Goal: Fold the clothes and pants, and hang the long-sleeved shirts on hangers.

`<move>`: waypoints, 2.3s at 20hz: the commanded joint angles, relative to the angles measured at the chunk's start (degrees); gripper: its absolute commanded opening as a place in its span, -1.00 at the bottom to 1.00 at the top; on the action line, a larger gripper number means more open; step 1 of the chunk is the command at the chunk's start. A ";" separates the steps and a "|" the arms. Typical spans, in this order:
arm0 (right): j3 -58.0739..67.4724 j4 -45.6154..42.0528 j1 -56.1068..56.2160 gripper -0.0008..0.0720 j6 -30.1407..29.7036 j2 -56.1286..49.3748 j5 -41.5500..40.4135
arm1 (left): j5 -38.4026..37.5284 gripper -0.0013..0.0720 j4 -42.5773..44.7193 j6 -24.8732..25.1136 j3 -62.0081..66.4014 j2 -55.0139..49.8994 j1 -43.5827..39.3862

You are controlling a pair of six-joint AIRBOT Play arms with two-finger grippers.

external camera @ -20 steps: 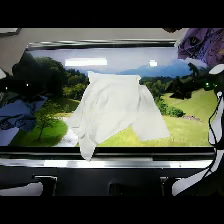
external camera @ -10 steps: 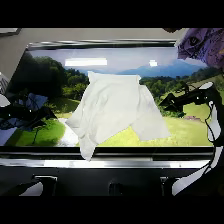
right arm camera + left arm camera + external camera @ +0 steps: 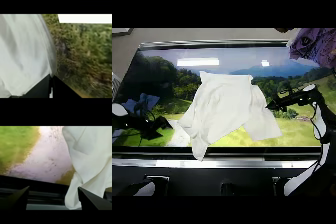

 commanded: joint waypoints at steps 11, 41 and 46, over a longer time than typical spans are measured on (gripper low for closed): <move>-0.02 0.33 1.79 -0.88 2.32 2.25 3.50 | 19.39 0.98 -25.79 3.54 -30.34 13.11 -13.68; 29.79 2.01 1.79 -0.88 6.60 43.87 -14.99 | 7.96 -0.93 -4.00 8.94 61.11 4.63 2.84; 29.79 -10.60 1.79 -0.88 16.22 63.12 -14.93 | 3.78 -0.92 -0.42 5.84 67.25 13.73 3.91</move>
